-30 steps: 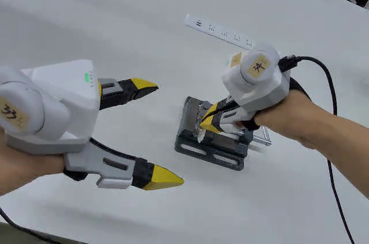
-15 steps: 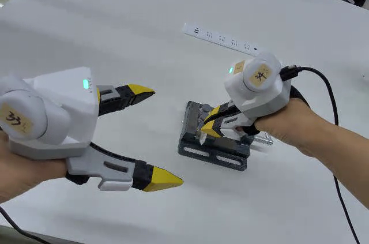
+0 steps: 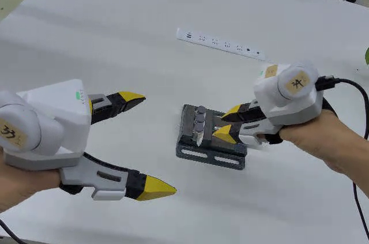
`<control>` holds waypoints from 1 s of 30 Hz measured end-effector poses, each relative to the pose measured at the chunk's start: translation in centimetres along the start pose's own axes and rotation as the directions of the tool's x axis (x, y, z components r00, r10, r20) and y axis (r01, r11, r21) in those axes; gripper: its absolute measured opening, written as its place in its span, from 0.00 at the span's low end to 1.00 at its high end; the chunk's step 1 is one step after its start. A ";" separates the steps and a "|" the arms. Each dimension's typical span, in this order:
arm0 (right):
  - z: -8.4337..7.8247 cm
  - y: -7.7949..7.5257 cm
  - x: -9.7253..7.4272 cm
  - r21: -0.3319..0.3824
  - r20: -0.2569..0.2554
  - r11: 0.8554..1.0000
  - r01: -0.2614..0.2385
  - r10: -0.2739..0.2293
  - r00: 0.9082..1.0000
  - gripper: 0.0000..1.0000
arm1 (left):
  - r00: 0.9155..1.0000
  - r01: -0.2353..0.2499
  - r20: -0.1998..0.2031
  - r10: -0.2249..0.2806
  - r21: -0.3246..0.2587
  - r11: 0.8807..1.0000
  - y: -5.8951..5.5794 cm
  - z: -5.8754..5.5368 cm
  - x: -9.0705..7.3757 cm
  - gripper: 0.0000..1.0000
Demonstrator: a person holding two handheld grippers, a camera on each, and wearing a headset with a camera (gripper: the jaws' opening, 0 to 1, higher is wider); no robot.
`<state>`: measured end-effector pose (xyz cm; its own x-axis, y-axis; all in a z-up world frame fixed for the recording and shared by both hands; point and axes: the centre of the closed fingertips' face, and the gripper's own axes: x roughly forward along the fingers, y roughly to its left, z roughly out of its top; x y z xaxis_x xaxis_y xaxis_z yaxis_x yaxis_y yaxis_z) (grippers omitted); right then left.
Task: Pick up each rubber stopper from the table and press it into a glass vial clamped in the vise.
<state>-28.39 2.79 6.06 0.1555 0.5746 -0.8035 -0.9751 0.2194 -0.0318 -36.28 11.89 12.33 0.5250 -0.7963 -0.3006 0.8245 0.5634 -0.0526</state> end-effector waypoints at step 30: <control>-6.8 2.8 -4.4 0.214 0.288 0.975 0.065 -0.126 0.949 0.75 | 0.996 -0.044 -0.079 0.042 -0.022 0.999 1.0 -2.8 0.8 0.99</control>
<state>-32.90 -4.49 5.42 0.3163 0.7448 -0.5875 -0.9064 0.4201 0.0445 -35.66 12.46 9.35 0.5411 -0.7520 -0.3764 0.7957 0.6026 -0.0601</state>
